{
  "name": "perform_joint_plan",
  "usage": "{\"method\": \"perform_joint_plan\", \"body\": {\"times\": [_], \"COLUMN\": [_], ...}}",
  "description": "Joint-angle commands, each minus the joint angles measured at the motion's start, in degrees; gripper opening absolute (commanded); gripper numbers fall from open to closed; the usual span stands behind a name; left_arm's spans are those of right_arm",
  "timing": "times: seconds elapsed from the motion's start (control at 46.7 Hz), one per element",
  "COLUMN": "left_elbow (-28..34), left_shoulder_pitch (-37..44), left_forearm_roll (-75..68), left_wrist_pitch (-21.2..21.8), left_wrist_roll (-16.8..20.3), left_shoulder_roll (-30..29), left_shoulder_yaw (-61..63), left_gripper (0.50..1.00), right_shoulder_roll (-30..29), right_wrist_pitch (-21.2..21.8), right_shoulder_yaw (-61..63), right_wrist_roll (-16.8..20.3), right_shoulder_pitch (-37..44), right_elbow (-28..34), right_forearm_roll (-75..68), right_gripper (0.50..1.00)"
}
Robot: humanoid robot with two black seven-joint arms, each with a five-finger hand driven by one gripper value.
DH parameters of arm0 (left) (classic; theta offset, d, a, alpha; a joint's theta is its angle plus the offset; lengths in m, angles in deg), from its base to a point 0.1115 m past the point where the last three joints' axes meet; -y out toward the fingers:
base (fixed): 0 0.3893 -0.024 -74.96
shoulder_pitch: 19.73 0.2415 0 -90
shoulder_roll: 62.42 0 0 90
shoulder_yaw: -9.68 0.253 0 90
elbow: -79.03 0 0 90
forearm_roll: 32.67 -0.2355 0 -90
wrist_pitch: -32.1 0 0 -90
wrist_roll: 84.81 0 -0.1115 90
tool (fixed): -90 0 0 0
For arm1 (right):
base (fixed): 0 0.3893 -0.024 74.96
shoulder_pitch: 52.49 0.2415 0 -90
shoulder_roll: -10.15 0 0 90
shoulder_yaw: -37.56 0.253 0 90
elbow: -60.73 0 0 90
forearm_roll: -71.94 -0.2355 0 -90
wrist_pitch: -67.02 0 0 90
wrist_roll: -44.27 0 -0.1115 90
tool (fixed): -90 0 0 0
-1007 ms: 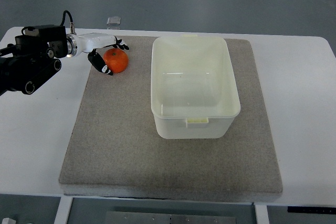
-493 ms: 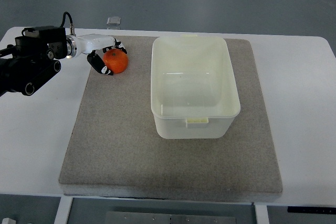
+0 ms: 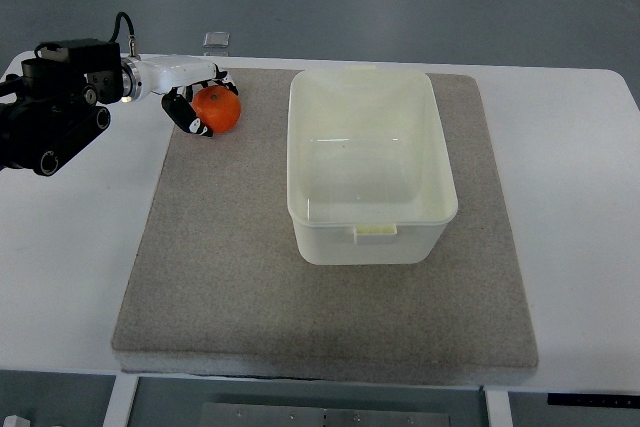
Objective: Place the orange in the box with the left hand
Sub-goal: 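Lift the orange with the left hand and carry it over the box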
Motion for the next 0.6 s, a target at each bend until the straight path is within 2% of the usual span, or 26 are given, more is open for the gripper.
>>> {"method": "perform_joint_plan", "body": {"times": [0.0,0.343,0.579], "left_elbow": [-1.7,-9.78,-18.66], "left_shoulder_pitch": [-0.94,-1.91,-2.0], "left_forearm_roll": [-0.32,0.12,0.82], "left_wrist_pitch": [0.01,-0.61,-1.4], "left_wrist_roll": [0.07,0.95,0.95], "left_shoulder_roll": [-1.8,-7.95,-11.82], "left_shoulder_yaw": [-0.33,-3.67,-7.01], "left_gripper": [0.5,0.5,0.5], "right_shoulder_roll": [0.0,0.0,0.0], "right_wrist_pitch": [0.0,0.0,0.0], "right_shoulder_yaw": [0.0,0.0,0.0], "right_wrist_roll": [0.0,0.0,0.0], "right_shoulder_pitch": [0.01,0.01,-0.08], "right_elbow": [0.0,0.0,0.0], "right_forearm_roll": [0.0,0.0,0.0], "right_gripper": [0.932,0.932,0.932]}}
